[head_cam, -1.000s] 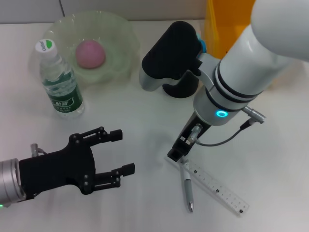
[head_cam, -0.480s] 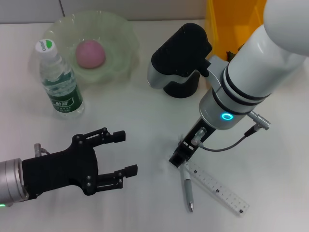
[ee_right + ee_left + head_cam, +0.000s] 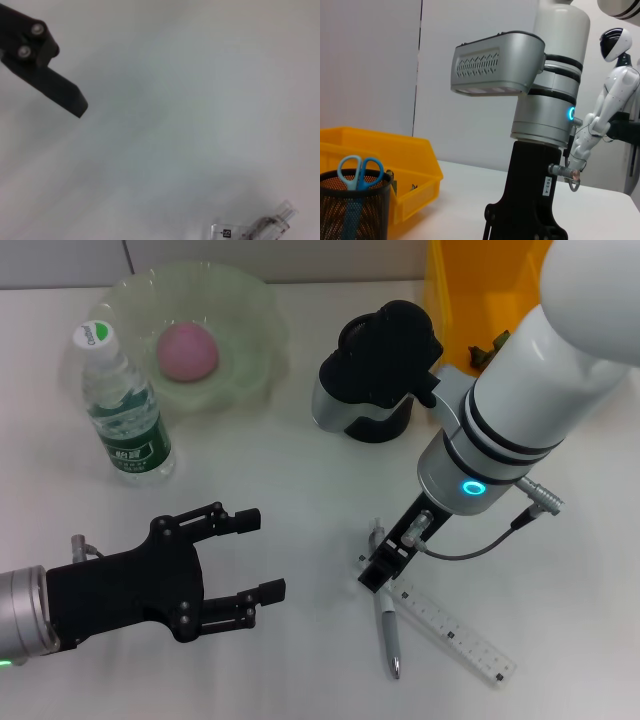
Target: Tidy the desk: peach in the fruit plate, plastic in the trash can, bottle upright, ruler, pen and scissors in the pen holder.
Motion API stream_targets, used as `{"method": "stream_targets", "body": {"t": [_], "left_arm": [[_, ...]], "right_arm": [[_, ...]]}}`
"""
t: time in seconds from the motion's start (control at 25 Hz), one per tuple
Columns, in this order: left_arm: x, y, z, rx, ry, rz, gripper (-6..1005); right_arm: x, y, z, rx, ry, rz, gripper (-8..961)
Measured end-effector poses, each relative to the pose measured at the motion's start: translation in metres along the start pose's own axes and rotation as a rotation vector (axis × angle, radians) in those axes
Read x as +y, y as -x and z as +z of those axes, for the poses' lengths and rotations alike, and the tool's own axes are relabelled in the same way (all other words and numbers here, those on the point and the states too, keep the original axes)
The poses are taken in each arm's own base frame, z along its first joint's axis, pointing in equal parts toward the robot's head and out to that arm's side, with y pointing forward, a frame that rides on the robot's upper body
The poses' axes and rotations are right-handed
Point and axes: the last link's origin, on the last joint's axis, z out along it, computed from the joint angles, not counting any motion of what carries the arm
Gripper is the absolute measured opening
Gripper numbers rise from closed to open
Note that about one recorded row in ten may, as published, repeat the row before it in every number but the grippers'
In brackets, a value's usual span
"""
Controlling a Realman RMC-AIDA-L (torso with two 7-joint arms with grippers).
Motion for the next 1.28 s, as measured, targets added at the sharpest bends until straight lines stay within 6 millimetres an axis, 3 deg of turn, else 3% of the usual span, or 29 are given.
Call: {"method": "stream_targets", "body": {"t": [1.28], "left_arm": [[0.0001, 0.0001, 0.0014, 0.001, 0.002, -0.002, 789]], "right_arm": [[0.0019, 0.005, 0.0078, 0.026, 0.002, -0.021, 583]]}}
